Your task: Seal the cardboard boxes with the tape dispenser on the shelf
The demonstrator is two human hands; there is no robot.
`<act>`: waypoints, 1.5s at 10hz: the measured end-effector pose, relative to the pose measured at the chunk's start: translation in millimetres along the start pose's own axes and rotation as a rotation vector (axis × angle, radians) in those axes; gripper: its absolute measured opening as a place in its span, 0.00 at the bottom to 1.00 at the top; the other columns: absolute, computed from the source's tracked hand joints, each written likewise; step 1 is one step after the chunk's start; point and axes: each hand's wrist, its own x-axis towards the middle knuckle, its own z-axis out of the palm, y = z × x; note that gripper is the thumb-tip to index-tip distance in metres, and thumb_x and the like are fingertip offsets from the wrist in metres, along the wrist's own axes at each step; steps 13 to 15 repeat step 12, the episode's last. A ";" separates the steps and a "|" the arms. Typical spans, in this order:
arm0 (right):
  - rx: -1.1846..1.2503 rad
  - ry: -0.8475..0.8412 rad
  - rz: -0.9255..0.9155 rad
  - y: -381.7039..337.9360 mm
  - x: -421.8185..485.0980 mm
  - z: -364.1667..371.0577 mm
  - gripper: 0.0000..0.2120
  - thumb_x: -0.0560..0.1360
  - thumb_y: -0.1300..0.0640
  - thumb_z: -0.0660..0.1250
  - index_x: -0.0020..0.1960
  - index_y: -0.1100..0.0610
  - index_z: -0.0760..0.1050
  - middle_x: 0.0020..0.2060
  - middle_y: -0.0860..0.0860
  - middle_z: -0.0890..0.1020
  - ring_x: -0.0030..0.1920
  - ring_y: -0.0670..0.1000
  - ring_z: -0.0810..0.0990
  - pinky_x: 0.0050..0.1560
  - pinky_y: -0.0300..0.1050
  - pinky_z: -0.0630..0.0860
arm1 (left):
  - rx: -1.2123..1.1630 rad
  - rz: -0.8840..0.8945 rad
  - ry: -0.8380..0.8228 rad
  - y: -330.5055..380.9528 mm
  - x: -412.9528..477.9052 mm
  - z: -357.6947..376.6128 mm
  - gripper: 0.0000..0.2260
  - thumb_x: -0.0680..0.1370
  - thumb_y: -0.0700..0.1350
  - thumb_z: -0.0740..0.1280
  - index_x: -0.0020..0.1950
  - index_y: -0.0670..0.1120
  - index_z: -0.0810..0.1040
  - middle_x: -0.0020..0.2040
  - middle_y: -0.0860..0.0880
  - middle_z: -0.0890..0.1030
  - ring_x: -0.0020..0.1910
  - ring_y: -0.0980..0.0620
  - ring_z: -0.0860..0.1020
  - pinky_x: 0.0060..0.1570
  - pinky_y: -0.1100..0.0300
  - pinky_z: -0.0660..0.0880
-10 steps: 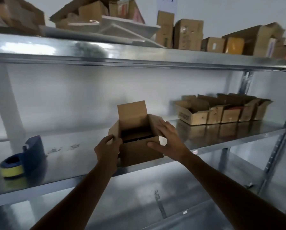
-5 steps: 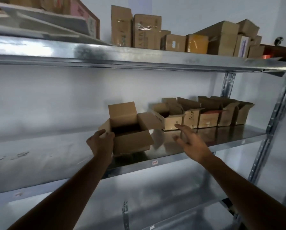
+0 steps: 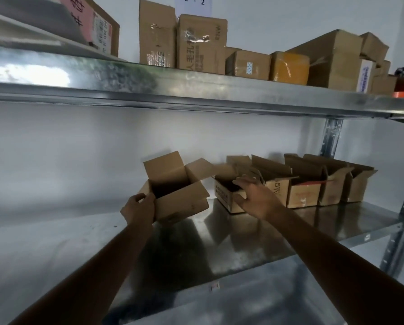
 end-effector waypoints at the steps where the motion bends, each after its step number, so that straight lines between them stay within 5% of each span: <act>1: -0.052 -0.095 0.017 5.5 29.9 7.8 0.22 0.81 0.42 0.61 0.70 0.52 0.75 0.69 0.52 0.77 0.69 0.56 0.73 0.65 0.54 0.74 | 0.038 -0.021 -0.032 1.3 18.9 20.7 0.18 0.82 0.47 0.68 0.70 0.43 0.77 0.69 0.41 0.73 0.56 0.43 0.78 0.50 0.54 0.80; 2: -0.058 -0.165 0.035 16.6 43.2 20.8 0.20 0.81 0.42 0.59 0.66 0.52 0.77 0.65 0.53 0.79 0.65 0.56 0.77 0.61 0.55 0.76 | 0.070 -0.026 -0.071 -2.1 32.1 39.7 0.17 0.81 0.46 0.68 0.69 0.44 0.77 0.68 0.40 0.72 0.59 0.38 0.77 0.60 0.43 0.79; 4: -0.145 -0.190 0.031 41.1 48.4 50.4 0.24 0.82 0.36 0.51 0.60 0.49 0.78 0.60 0.50 0.80 0.60 0.54 0.78 0.60 0.55 0.74 | 0.197 0.022 -0.111 -17.0 36.6 71.8 0.15 0.79 0.46 0.67 0.65 0.47 0.79 0.65 0.43 0.74 0.60 0.38 0.76 0.60 0.42 0.77; 5: -0.123 -0.107 -0.027 55.0 55.7 58.6 0.21 0.81 0.42 0.58 0.70 0.49 0.73 0.64 0.50 0.78 0.64 0.55 0.76 0.63 0.56 0.74 | 0.350 0.109 -0.130 -19.4 38.8 83.8 0.15 0.81 0.49 0.65 0.67 0.50 0.79 0.65 0.44 0.77 0.61 0.40 0.76 0.61 0.48 0.72; 6: -0.125 -0.139 -0.074 66.3 63.5 66.3 0.19 0.81 0.44 0.59 0.70 0.48 0.74 0.64 0.48 0.77 0.63 0.53 0.75 0.64 0.52 0.71 | 0.611 0.227 -0.151 -21.5 38.3 91.1 0.13 0.83 0.49 0.61 0.66 0.51 0.79 0.67 0.47 0.77 0.64 0.42 0.74 0.58 0.49 0.67; 8: 0.021 -0.150 -0.088 85.6 68.1 77.0 0.16 0.82 0.42 0.59 0.64 0.46 0.76 0.59 0.46 0.78 0.57 0.48 0.77 0.52 0.47 0.70 | 0.738 0.141 -0.188 -2.2 38.2 87.7 0.17 0.73 0.60 0.60 0.57 0.57 0.80 0.58 0.48 0.75 0.58 0.43 0.69 0.61 0.41 0.69; 9: 0.121 -0.104 -0.105 84.8 64.5 71.1 0.19 0.82 0.42 0.60 0.68 0.48 0.75 0.63 0.47 0.79 0.61 0.51 0.77 0.58 0.49 0.72 | 0.770 0.162 -0.284 8.7 28.4 81.9 0.19 0.69 0.60 0.60 0.54 0.54 0.81 0.58 0.46 0.77 0.60 0.42 0.73 0.63 0.40 0.69; 10: 0.212 -0.029 -0.124 74.7 60.1 59.8 0.21 0.82 0.42 0.61 0.70 0.50 0.75 0.66 0.47 0.78 0.65 0.50 0.74 0.60 0.46 0.70 | 0.760 0.201 -0.346 12.4 23.1 74.6 0.18 0.71 0.60 0.61 0.52 0.51 0.80 0.58 0.45 0.79 0.61 0.41 0.75 0.65 0.42 0.71; 11: 0.273 0.021 -0.197 54.5 56.4 46.0 0.16 0.82 0.42 0.59 0.58 0.51 0.79 0.55 0.45 0.80 0.59 0.49 0.77 0.58 0.47 0.71 | 0.653 0.291 -0.403 17.3 17.0 65.7 0.12 0.76 0.54 0.64 0.47 0.47 0.81 0.55 0.45 0.81 0.60 0.43 0.77 0.59 0.47 0.72; 12: 0.290 0.096 -0.203 38.5 55.3 39.0 0.18 0.83 0.43 0.58 0.60 0.53 0.78 0.57 0.50 0.81 0.62 0.52 0.76 0.66 0.51 0.69 | 0.489 0.301 -0.356 23.7 13.5 59.8 0.12 0.75 0.54 0.65 0.46 0.46 0.81 0.51 0.46 0.81 0.58 0.41 0.77 0.58 0.44 0.72; 15: 0.290 0.096 -0.203 38.5 55.3 39.0 0.18 0.83 0.43 0.58 0.60 0.53 0.78 0.57 0.50 0.81 0.62 0.52 0.76 0.66 0.51 0.69 | 0.489 0.301 -0.356 23.7 13.5 59.8 0.12 0.75 0.54 0.65 0.46 0.46 0.81 0.51 0.46 0.81 0.58 0.41 0.77 0.58 0.44 0.72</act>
